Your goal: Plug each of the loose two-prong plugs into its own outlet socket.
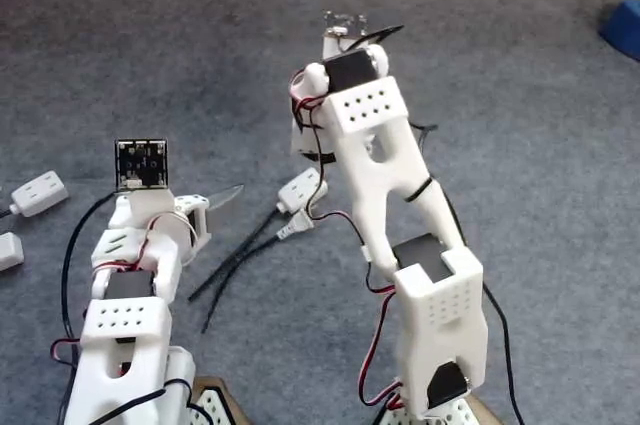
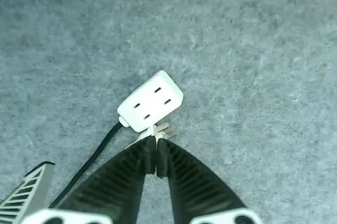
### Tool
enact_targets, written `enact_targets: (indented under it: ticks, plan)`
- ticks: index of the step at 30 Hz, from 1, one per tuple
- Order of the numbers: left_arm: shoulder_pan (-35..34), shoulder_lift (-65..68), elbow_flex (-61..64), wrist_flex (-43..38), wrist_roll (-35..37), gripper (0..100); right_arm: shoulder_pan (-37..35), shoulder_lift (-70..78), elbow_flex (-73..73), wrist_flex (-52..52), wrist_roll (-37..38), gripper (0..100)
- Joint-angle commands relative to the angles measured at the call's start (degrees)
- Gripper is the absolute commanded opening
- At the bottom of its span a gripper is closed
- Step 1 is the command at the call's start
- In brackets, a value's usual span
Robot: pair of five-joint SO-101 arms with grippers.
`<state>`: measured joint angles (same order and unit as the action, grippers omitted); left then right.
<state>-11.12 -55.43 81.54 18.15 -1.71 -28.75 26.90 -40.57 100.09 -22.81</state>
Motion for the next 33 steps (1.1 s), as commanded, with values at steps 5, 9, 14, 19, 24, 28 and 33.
enact_targets:
  ticks: [5,9,14,19,24,28,33]
  plan:
    - [-1.8,-1.2,-2.8,-0.9,0.3,44,-6.4,-4.4,7.6,1.0,24.5,1.0]
    - [-9.7,-0.7,-7.8,4.6,4.7,44,-7.4,-4.4,17.6,-5.1,15.6,1.0]
    - [-12.0,-0.7,-11.6,12.9,8.2,44,-11.1,-6.9,23.9,-12.1,6.6,1.0]
    - [-11.8,-0.7,-10.6,12.9,8.0,44,-16.8,-12.6,34.9,-21.9,10.5,1.0]
    - [-11.9,-0.7,-10.3,13.2,7.9,44,-18.1,-13.8,45.7,-28.7,12.6,9.0]
    - [-11.9,-0.7,-9.9,13.2,7.9,44,-16.1,-13.9,50.4,-33.3,4.3,20.5]
    - [-8.8,-0.7,-8.4,12.9,7.9,44,-18.1,-14.1,49.6,-35.4,-9.4,15.2]
